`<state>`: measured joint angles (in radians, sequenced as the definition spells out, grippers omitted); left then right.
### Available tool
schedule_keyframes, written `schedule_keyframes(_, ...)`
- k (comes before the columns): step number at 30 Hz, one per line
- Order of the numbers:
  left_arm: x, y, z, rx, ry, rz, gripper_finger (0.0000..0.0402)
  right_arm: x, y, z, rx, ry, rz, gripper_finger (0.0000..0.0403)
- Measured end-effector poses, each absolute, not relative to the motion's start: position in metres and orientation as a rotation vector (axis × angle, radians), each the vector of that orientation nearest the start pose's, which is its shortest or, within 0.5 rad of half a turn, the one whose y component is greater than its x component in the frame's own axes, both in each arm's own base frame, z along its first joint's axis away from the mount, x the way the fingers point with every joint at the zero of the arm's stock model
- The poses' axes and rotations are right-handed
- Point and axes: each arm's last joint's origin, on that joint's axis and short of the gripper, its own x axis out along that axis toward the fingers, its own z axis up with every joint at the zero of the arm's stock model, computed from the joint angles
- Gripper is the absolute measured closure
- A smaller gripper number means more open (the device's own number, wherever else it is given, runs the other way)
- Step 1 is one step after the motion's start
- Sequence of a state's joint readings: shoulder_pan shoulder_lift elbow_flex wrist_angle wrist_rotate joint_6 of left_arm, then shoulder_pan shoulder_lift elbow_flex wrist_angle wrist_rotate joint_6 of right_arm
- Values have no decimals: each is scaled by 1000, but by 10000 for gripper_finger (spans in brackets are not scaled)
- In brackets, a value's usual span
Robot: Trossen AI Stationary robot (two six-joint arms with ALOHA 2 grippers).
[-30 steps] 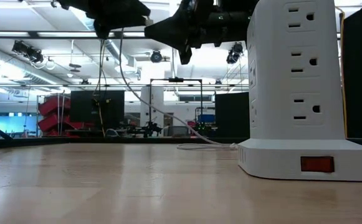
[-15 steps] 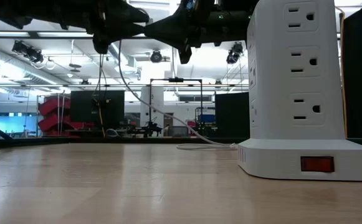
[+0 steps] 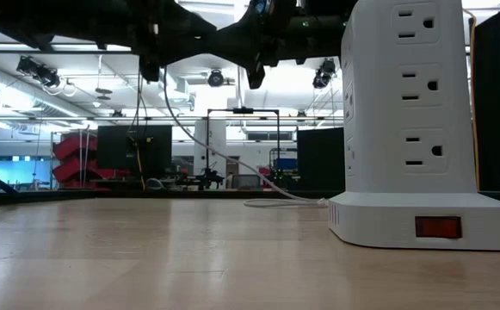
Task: Insert USB
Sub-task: Insert the white usb cable into the white charger adapter
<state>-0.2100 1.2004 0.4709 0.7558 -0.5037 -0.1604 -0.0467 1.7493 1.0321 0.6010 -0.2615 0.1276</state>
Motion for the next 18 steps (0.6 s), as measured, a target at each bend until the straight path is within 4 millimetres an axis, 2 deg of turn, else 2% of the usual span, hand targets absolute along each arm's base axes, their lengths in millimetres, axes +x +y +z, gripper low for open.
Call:
schedule_keyframes(7, 237, -36, 235, -173, -59, 296, 260, 386, -11, 236, 145, 128, 206, 403)
schedule_keyframes(18, 237, -36, 235, -175, -63, 293, 320, 386, -11, 236, 150, 130, 199, 403)
